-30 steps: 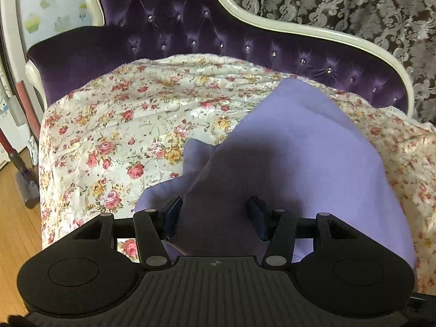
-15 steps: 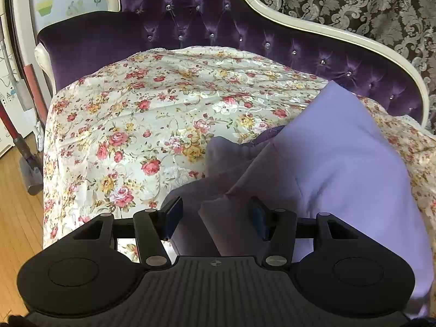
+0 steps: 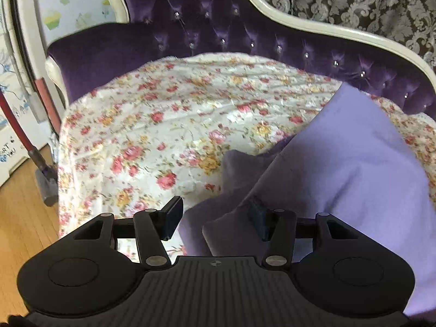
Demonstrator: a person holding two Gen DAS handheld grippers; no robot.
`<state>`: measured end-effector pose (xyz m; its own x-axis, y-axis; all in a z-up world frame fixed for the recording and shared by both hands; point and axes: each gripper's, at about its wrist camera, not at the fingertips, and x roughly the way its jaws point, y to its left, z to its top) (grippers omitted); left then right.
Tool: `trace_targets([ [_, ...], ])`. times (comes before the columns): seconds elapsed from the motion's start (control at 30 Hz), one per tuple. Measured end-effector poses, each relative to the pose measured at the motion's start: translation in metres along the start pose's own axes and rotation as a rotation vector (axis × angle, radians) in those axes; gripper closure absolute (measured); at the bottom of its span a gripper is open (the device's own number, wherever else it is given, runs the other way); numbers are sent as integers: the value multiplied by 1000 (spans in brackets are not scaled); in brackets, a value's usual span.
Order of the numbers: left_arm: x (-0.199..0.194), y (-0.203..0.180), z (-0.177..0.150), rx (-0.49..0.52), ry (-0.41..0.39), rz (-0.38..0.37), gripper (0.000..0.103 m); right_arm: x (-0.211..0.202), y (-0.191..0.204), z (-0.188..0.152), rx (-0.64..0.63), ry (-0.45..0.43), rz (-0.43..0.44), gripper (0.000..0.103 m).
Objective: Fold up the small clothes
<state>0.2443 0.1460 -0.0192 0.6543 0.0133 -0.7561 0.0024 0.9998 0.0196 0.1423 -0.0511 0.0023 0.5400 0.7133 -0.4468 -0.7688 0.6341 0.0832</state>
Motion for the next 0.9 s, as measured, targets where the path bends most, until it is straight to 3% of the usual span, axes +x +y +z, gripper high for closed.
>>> trace_targets([
  [0.17, -40, 3, -12, -56, -90, -38, 52, 27, -3, 7, 31, 33, 31, 79],
  [0.3, -66, -4, -33, -81, -137, -55, 52, -6, -22, 13, 123, -26, 91, 74],
  [0.33, -69, -5, -36, -93, -146, -56, 52, -16, -27, 14, 136, -39, 91, 69],
  [0.4, -78, -6, -44, -123, -168, -53, 52, -36, -40, 19, 144, -62, 67, 62],
  [0.5, -95, -15, -53, -139, -213, -42, 52, -59, -63, 25, 156, -80, 17, 61],
  [0.63, -109, -37, -63, -101, -252, -55, 52, -70, -99, 34, 172, -98, -111, 61],
  [0.73, -107, -59, -75, -38, -254, -70, 52, -49, -121, 42, 150, -56, -165, 59],
  [0.9, -62, -79, -92, 55, -159, -12, 49, 14, -139, 35, 109, 94, -255, 59],
])
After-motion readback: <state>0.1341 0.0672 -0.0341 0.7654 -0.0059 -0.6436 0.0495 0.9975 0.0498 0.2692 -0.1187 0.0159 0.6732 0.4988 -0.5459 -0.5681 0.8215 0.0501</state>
